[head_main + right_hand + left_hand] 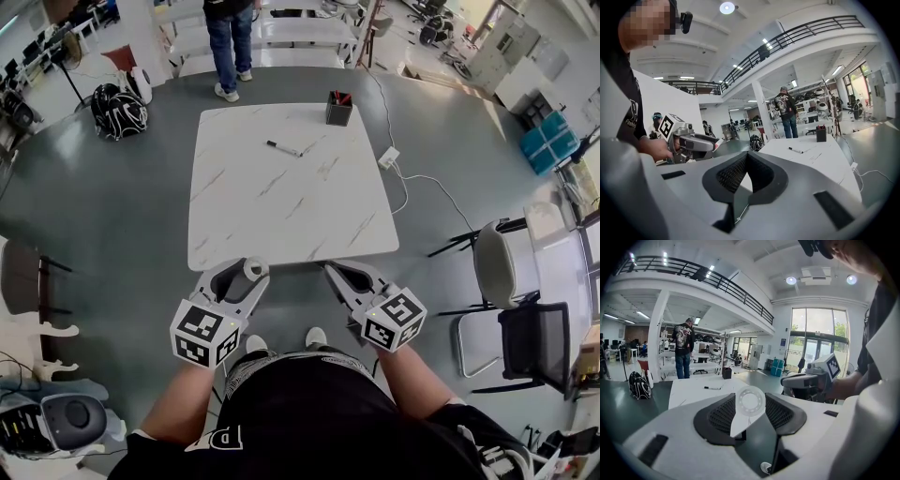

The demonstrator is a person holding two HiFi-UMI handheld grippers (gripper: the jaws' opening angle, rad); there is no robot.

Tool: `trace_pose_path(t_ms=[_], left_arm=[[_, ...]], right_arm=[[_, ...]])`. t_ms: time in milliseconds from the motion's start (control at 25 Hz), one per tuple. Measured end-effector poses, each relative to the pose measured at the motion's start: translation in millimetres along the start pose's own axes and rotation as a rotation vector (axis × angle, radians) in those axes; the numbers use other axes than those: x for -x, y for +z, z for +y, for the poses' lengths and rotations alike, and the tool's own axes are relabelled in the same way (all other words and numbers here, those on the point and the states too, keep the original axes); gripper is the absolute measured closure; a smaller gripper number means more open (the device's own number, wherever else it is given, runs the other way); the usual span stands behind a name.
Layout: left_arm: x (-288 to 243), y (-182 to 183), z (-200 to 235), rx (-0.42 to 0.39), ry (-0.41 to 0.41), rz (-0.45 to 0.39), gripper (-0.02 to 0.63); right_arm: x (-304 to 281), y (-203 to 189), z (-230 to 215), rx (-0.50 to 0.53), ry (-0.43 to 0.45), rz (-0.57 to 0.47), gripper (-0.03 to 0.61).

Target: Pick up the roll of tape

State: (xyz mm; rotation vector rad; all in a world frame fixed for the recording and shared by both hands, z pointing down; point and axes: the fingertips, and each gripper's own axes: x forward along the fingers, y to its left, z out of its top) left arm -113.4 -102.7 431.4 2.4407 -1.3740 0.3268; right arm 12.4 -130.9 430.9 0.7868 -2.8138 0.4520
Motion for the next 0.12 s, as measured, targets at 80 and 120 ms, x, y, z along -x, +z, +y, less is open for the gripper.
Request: trace_pose_path(t_ms=[80,120], left_arm=[[-0.9,0.0,0.1,0.003,-0.001,0.002,0.407],[-1.3,0.0,0.2,0.004,-0.002,0.003,0.407]], right_arm=[[0.3,0.5,0.6,0.002,0.002,-0.001,0.575],[0.4,0.6,0.9,0.003,0.004,-0.001,0.575]])
